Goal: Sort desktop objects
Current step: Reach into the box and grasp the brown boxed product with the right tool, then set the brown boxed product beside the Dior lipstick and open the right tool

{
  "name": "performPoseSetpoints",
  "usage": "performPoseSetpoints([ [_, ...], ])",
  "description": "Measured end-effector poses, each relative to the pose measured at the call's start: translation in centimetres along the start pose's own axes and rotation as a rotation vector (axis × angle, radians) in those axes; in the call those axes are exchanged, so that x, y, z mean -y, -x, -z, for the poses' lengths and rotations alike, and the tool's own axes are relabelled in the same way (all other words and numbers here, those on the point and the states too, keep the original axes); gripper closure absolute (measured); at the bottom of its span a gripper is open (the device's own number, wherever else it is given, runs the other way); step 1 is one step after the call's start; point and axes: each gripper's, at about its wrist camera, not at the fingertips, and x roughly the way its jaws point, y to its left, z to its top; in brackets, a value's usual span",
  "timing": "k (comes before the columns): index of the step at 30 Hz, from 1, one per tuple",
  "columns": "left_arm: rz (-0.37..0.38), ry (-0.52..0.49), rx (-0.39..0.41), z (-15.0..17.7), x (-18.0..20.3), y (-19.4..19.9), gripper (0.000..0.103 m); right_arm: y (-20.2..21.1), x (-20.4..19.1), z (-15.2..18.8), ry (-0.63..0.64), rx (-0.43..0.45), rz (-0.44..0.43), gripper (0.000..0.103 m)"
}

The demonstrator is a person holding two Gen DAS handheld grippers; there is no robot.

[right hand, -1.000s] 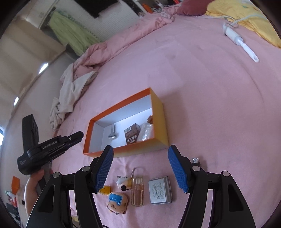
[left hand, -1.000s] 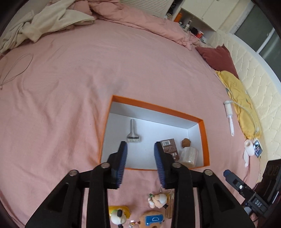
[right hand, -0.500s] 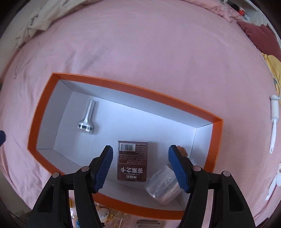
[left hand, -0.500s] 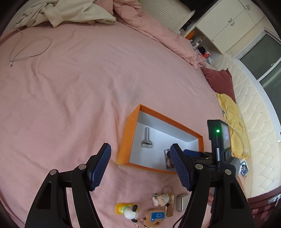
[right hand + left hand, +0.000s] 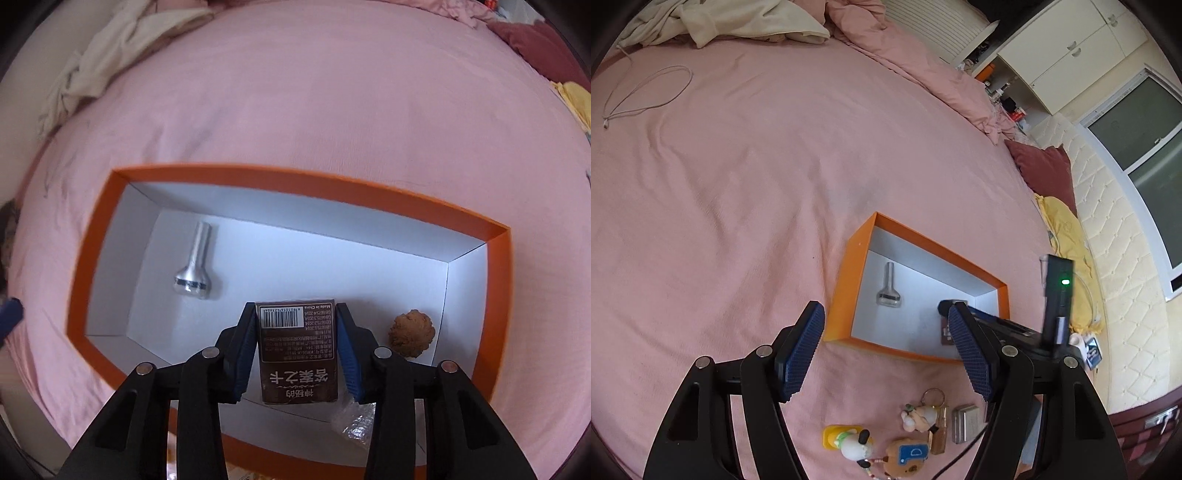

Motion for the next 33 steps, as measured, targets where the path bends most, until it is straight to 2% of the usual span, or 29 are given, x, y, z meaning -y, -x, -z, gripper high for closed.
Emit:
performPoseSetpoints([
  [4, -0.009, -0.02, -0.018, 0.2, 0.5, -0.6, 0.033, 6.4, 2.4, 1.0, -0.082, 0.163, -0.152, 0.064],
  [6, -0.014, -0.026, -0.033, 0.4, 0.8, -1.2, 0.033, 10.0, 3.9, 2.5, -0.106, 0.232, -0.191, 0.063],
  [8, -0.023, -0.044, -0.054, 0.4, 1.5, -1.9, 0.033, 12.6, 5.2, 4.4, -0.135, 0.271, -0.191, 0.063],
  [11, -0.034, -0.096, -0.106, 0.2, 3.3, -3.2, 0.033, 14.2, 6.9, 8.4, -0.179, 0.248, -0.158, 0.063],
  [14, -0.046, -0.198, -0.216, -0.2, 6.3, -5.4, 0.033, 12.2, 7.6, 11.1, -0.21, 0.129, -0.097, 0.063],
  [17, -0.04, -0.311, -0.298, -0.7, 9.5, -7.9, 0.033, 8.5, 7.2, 12.9, -0.208, -0.031, 0.043, 0.063],
  [18, -0.069, -0.329, -0.326, -0.9, 10.0, -9.0, 0.033, 7.9, 7.1, 13.6, -0.196, -0.059, 0.077, 0.063],
  [20, -0.15, -0.336, -0.371, -1.3, 10.4, -11.1, 0.033, 7.1, 7.1, 14.4, -0.189, -0.086, 0.092, 0.063],
  [23, -0.201, -0.332, -0.409, -1.9, 10.1, -13.5, 0.033, 6.9, 7.2, 14.4, -0.215, -0.066, 0.062, 0.063],
  [26, -0.263, -0.306, -0.445, -2.5, 8.8, -15.7, 0.033, 8.3, 7.3, 13.5, -0.243, 0.007, 0.038, 0.062],
  [29, -0.37, -0.364, -0.442, -2.8, 8.4, -17.3, 0.033, 10.3, 8.1, 12.8, -0.301, 0.092, 0.02, 0.062],
  [32, -0.385, -0.428, -0.421, -2.9, 9.1, -18.0, 0.032, 11.8, 9.2, 12.2, -0.343, 0.155, 0.002, 0.057],
  [33, -0.411, -0.444, -0.426, -2.8, 9.2, -18.3, 0.032, 12.0, 9.4, 12.3, -0.351, 0.166, 0.006, 0.056],
])
